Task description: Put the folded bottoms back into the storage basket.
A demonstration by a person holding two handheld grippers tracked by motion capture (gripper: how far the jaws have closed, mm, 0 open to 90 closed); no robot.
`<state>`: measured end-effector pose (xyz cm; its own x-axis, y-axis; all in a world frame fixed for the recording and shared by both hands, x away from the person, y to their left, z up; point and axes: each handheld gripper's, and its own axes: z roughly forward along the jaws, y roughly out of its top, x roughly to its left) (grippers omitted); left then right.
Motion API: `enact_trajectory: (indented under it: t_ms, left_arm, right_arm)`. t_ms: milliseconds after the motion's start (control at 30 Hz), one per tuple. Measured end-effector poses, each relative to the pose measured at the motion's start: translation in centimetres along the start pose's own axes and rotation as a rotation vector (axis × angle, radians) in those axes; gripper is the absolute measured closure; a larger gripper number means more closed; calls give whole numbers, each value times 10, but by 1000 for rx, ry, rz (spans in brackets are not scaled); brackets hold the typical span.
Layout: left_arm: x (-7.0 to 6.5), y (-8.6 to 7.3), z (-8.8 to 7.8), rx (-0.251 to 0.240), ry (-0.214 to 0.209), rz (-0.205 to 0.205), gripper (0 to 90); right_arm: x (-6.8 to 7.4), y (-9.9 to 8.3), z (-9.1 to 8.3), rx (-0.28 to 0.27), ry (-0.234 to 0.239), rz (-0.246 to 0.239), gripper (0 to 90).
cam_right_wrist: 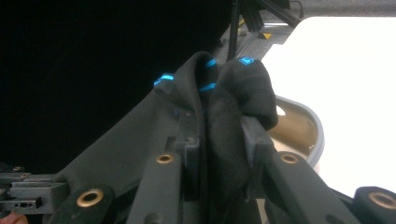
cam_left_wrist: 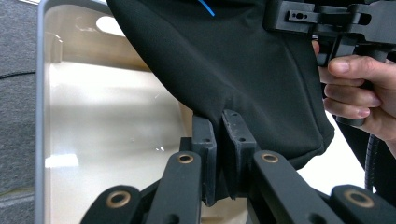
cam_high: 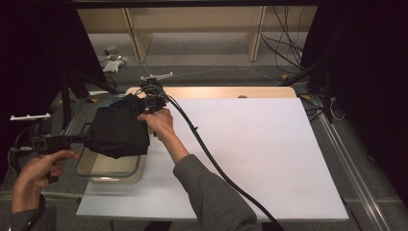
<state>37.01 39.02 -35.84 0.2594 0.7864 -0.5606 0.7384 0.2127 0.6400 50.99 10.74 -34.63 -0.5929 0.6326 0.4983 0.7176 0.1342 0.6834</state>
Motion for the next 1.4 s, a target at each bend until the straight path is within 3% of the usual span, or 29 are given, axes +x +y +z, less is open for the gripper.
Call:
enact_trajectory:
  t_ms: [333, 567, 1400]
  left_arm:
    - [5, -2, 2, 21, 61, 7, 837]
    - [14, -5, 5, 30, 69, -18, 836]
    - [26, -9, 14, 57, 120, -50, 834]
  right_arm:
    - [0, -5, 11, 11, -4, 8, 733]
    - [-1, -9, 19, 27, -9, 5, 731]
    - [-2, -18, 35, 59, -29, -4, 741]
